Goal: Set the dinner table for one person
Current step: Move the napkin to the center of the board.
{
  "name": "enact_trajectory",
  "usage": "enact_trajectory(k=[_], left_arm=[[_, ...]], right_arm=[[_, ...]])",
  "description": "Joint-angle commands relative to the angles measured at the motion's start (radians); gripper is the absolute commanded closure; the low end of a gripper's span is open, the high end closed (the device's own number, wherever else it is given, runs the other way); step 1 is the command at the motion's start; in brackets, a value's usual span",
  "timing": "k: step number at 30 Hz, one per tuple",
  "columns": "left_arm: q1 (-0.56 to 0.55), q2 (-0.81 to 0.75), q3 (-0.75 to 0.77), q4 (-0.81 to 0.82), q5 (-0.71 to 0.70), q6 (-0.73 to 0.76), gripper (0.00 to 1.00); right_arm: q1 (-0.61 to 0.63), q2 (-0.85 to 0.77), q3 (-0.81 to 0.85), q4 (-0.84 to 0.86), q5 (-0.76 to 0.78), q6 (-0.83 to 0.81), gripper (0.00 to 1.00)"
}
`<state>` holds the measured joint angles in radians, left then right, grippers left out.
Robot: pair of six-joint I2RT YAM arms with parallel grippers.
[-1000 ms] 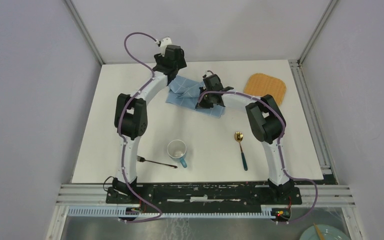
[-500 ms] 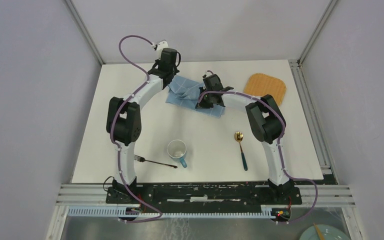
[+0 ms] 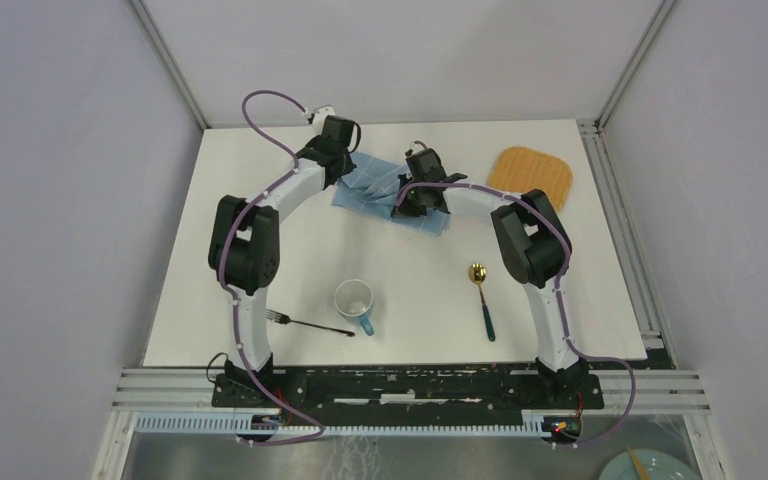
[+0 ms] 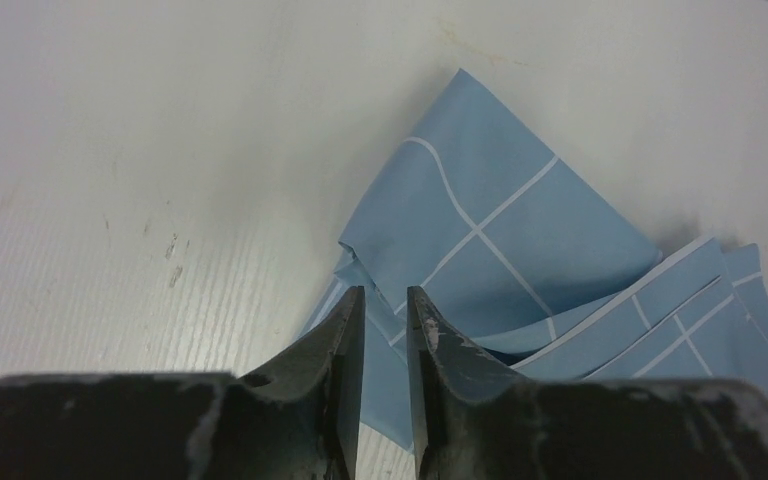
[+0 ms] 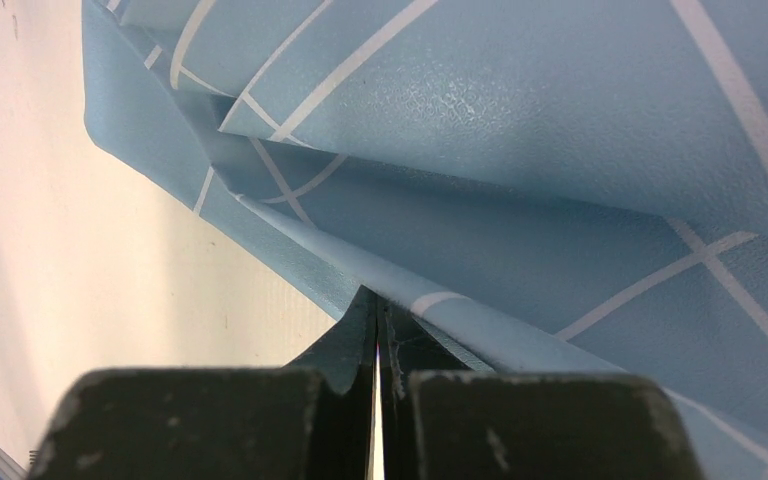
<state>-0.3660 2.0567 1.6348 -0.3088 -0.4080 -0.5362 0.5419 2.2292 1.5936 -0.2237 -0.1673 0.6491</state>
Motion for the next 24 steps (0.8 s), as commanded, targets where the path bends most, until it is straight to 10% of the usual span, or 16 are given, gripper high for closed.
enact_trajectory(k=[1, 10, 24], left_arm=[[0.004, -0.019, 0.002, -0.007, 0.009, -0.031, 0.69], [0.003, 0.043, 0.019, -0.048, 0.013, -0.056, 0.46], [0.005, 0.134, 0.071, -0.056, -0.024, -0.047, 0.43]], right_arm=[[0.023, 0.006, -0.041, -0.149, 0.002, -0.031, 1.00], [0.023, 0.003, -0.043, -0.146, 0.004, -0.027, 1.00], [0.022, 0.002, -0.049, -0.149, 0.004, -0.029, 1.00]])
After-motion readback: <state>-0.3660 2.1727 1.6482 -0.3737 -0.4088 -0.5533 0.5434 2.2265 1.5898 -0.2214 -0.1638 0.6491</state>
